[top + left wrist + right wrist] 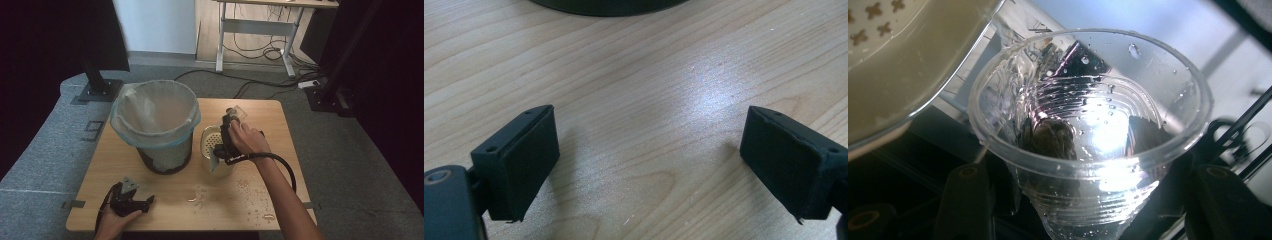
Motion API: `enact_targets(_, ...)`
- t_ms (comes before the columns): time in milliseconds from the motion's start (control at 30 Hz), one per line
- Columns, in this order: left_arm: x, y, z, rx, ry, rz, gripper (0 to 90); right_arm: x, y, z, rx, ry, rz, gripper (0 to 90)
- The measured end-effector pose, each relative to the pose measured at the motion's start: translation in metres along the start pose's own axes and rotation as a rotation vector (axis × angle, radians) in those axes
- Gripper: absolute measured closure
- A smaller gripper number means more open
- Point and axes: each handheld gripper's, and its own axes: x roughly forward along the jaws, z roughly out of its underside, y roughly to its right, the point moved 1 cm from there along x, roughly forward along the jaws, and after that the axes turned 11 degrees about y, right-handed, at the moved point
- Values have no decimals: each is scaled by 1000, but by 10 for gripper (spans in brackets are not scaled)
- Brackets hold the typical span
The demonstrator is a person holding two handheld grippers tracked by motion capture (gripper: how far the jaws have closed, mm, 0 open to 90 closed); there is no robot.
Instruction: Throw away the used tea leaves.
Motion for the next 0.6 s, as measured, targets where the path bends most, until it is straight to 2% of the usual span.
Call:
enact_targets(33, 0, 0, 0, 1, 0, 0, 84, 1, 4, -1, -54, -8, 9, 437)
enact_targets(100, 0, 0, 0, 0, -1, 0, 84, 1, 5, -4, -101, -8, 16, 438)
enact_targets(133, 0, 0, 0, 0, -1, 0, 84, 1, 5, -4, -101, -8, 16, 438)
enact_targets(167, 0, 0, 0, -1, 0, 0, 84, -1, 5, -9, -157, 5, 28, 439)
enact_targets(233, 0, 0, 0, 1, -2, 0, 84, -2, 6, -9, -161, 6, 35, 439)
enact_targets(300, 0, 0, 0, 1, -1, 0, 84, 0, 14, -6, -168, -16, 42, 439)
enact_targets(333, 0, 0, 0, 0, 0, 0, 84, -1, 13, -7, -192, -13, 38, 439)
enact_targets(367, 0, 0, 0, 1, -1, 1, 84, -2, 11, -10, -235, -3, 32, 439)
enact_targets(400, 0, 0, 0, 1, -1, 1, 84, -2, 11, -10, -235, -3, 32, 439)
enact_targets(433, 0, 0, 0, 0, 0, 0, 84, -3, 12, -11, -260, -8, 44, 439)
enact_targets(467, 0, 0, 0, 0, 0, 0, 84, -3, 12, -11, -260, -8, 44, 439)
enact_targets(500, 0, 0, 0, 0, 0, 0, 84, -1, 15, -9, -218, -18, 50, 440)
enact_targets(600, 0, 0, 0, 0, 0, 0, 84, -2, 15, -9, -205, -19, 38, 441)
